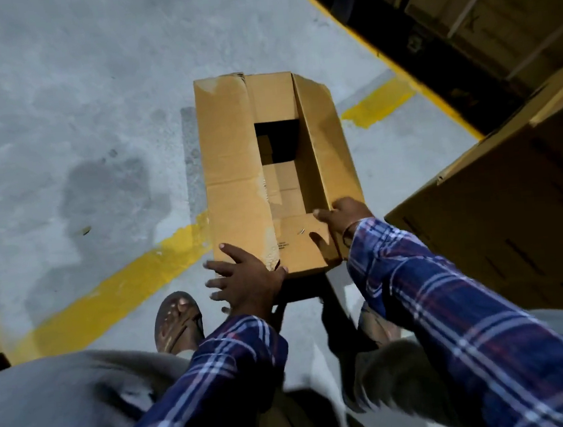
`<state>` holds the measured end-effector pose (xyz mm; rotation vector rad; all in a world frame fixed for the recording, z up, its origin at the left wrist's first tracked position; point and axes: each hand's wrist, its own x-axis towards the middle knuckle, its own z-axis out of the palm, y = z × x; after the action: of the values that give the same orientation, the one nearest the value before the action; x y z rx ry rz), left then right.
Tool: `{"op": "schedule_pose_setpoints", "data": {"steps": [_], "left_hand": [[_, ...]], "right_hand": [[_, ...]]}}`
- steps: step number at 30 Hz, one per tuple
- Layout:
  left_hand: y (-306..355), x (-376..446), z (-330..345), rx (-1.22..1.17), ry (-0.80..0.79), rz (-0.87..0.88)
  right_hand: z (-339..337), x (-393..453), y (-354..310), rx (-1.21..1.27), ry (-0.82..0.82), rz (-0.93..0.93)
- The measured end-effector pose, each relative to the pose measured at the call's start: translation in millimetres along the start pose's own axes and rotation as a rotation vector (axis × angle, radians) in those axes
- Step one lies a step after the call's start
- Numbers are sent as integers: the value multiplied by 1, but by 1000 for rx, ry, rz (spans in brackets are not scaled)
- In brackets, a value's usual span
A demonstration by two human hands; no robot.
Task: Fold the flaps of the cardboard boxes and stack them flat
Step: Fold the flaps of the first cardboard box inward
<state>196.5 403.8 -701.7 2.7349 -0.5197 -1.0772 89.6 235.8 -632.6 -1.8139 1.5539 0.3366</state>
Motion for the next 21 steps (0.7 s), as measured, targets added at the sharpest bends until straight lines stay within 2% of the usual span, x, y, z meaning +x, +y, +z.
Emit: {"op": "schedule_pose_setpoints", "data": {"steps": [3,5,10,14,21], "left_hand": [[1,-5,-5,29,18,54],[5,-6,-8,9,19,41],[9,-10,-13,-33,7,-1],[9,0,-8,9,-31,16],[24,8,10,94,50,-37]], "right_hand": [[-54,-46,-39,-130,-26,-258],[-78,-81,-57,-198,-43,-330],[-72,-136,-51,-157,84,-400],[-59,-126,-51,-310,-84,-369],[-88,-117,-69,-410,-87,-508]]}}
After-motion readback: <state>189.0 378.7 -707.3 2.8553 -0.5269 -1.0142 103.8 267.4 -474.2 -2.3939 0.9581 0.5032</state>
